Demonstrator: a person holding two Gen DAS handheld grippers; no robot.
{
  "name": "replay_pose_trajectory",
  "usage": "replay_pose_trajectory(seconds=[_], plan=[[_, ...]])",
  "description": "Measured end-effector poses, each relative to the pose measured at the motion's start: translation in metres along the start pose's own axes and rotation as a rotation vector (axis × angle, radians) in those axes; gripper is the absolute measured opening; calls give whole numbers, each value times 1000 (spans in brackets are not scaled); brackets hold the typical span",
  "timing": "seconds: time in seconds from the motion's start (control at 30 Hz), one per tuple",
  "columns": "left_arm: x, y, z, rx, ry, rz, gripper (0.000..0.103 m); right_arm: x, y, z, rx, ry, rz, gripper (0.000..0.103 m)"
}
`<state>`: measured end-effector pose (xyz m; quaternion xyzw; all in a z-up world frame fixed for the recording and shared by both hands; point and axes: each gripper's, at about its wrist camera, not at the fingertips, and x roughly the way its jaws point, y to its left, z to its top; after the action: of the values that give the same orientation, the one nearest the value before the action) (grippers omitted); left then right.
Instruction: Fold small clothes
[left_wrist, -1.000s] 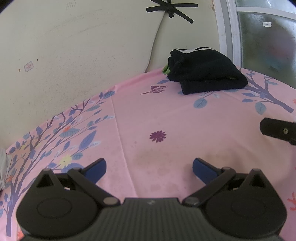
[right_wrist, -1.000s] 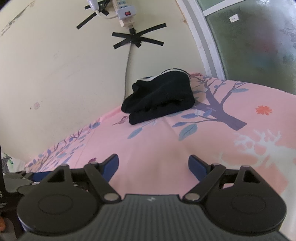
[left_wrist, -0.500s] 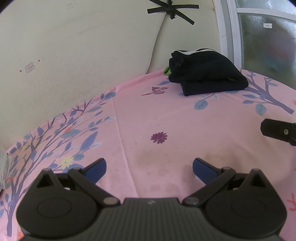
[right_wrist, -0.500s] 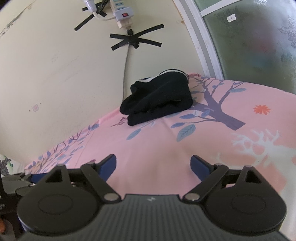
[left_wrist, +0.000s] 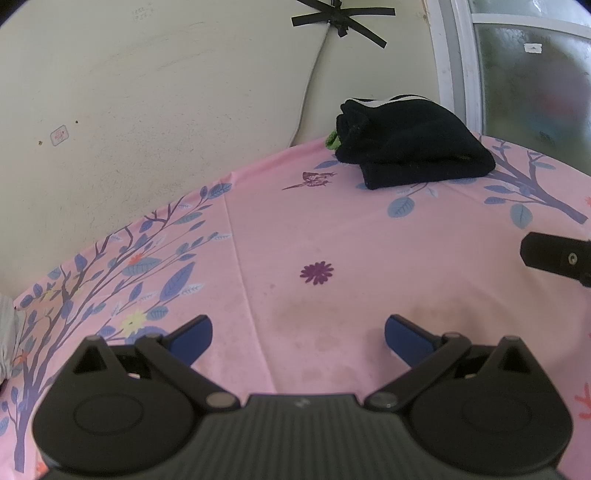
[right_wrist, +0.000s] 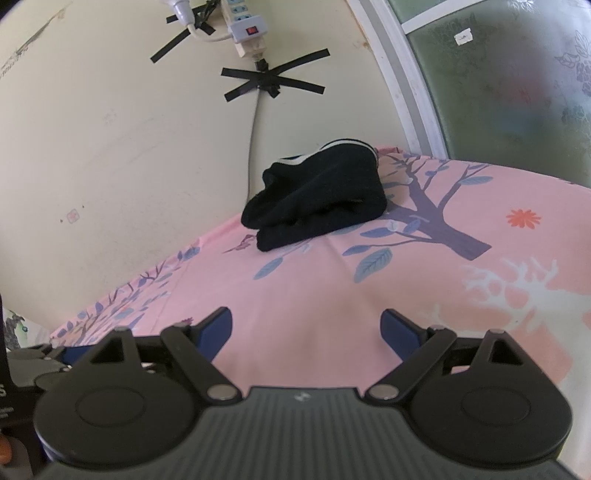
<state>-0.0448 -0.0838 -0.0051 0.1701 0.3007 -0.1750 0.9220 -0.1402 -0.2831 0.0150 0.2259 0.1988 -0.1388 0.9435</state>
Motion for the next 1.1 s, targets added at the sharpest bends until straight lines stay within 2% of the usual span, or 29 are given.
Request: replay_pose_trajectory(seconds=[0.4, 0.57, 1.1], plan=[[2, 1, -2, -1, 6, 2, 103, 4, 1, 1, -1, 23, -1, 87], [3, 4, -1, -7, 10, -1, 103, 2, -1, 1, -1, 27, 32, 87], [1, 2, 0, 2, -1, 16, 103, -5, -3, 0, 2, -21, 49, 87]])
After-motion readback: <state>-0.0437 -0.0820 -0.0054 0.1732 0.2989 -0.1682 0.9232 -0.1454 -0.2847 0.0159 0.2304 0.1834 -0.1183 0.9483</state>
